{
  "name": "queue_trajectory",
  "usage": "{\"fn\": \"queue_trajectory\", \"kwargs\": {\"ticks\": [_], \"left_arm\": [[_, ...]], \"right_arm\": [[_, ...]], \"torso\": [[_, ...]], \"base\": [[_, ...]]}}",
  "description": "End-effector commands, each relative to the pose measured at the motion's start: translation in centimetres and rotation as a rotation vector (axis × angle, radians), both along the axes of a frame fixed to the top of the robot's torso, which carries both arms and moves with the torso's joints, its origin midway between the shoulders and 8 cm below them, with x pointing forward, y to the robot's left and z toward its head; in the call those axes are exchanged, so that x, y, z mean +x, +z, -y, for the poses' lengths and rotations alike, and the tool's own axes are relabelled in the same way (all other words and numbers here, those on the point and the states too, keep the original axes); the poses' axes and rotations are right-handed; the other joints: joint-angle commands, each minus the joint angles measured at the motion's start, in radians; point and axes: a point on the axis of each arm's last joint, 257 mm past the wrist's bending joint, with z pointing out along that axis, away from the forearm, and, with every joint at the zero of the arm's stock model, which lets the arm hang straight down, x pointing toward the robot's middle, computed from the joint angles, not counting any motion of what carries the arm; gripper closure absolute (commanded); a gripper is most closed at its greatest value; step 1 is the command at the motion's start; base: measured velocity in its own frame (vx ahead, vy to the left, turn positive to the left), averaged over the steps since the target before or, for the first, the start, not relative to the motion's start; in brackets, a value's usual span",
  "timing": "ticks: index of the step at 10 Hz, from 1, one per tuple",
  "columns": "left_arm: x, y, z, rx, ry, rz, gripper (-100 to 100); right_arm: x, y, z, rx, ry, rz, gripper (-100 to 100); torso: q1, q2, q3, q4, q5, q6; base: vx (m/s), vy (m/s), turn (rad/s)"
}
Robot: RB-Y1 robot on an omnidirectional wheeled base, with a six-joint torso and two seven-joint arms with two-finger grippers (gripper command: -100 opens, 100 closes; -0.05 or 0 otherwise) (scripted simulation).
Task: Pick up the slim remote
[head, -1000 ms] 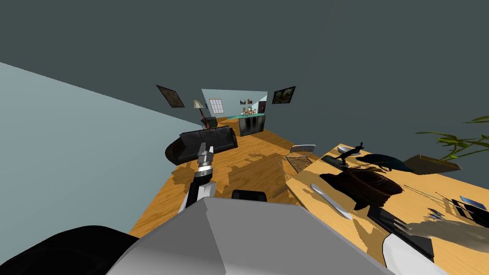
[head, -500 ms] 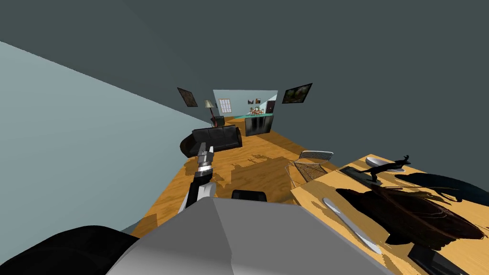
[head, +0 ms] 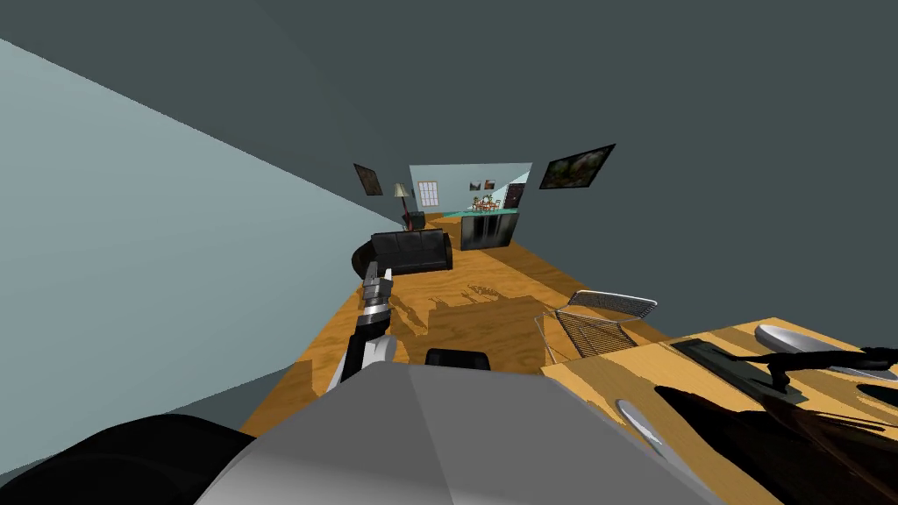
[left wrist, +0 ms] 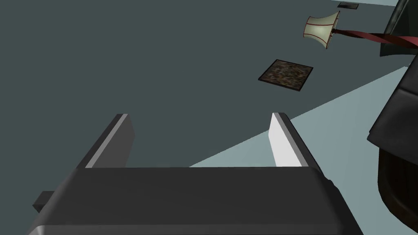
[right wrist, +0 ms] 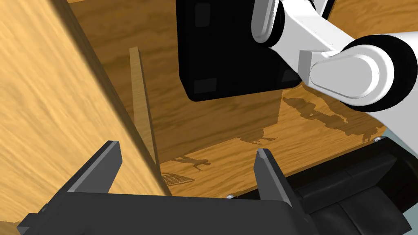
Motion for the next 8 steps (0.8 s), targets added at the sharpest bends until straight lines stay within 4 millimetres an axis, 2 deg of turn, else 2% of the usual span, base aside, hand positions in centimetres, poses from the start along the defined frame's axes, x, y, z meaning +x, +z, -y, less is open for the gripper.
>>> {"fn": "queue_trajectory", "kwargs": {"ticks": [1, 2, 3, 4, 5, 6, 7, 8], "left_arm": [[0.0, 0.0, 0.0, 0.0, 0.0, 0.0, 0], [0.0, 0.0, 0.0, 0.0, 0.0, 0.0, 0], [0.0, 0.0, 0.0, 0.0, 0.0, 0.0, 0], [0.0, 0.0, 0.0, 0.0, 0.0, 0.0, 0], [0.0, 0.0, 0.0, 0.0, 0.0, 0.0, 0], [0.0, 0.0, 0.0, 0.0, 0.0, 0.0, 0], [0.0, 0.0, 0.0, 0.0, 0.0, 0.0, 0], [0.0, 0.0, 0.0, 0.0, 0.0, 0.0, 0]], "right_arm": [[-0.9, 0.1, 1.3, -0.036, 0.001, -0.026, -100], [-2.6, 0.2, 4.1, -0.099, 0.003, -0.07, -100], [-2.6, 0.2, 4.1, -0.099, 0.003, -0.07, -100], [-3.8, 0.3, 6.2, -0.148, 0.003, -0.105, -100], [-4.0, 0.4, 6.7, -0.157, 0.002, -0.109, -100], [-5.2, 0.6, 8.8, -0.207, 0.0, -0.141, -100], [-5.1, 0.5, 8.4, -0.199, 0.001, -0.138, -100], [-5.2, 0.6, 8.8, -0.207, 0.0, -0.141, -100]], "torso": [[0.0, 0.0, 0.0, 0.0, 0.0, 0.0], [0.001, 0.0, 0.0, 0.0, 0.0, 0.001], [0.001, 0.0, 0.0, 0.0, 0.0, 0.0], [0.002, 0.0, 0.0, 0.0, 0.0, 0.001], [0.001, 0.0, 0.0, 0.0, 0.0, 0.0], [0.001, 0.0, 0.0, 0.0, 0.0, 0.001], [0.0, 0.0, 0.0, 0.0, 0.0, 0.001], [0.001, 0.0, 0.0, 0.0, 0.0, 0.001]], "base": [[0.011, -0.064, 0.13], [0.013, -0.059, 0.187], [0.011, -0.056, 0.148], [0.004, -0.067, 0.248], [0.002, -0.067, 0.113], [0.002, -0.078, 0.186], [0.003, -0.067, 0.108], [0.005, -0.024, -0.006]]}}
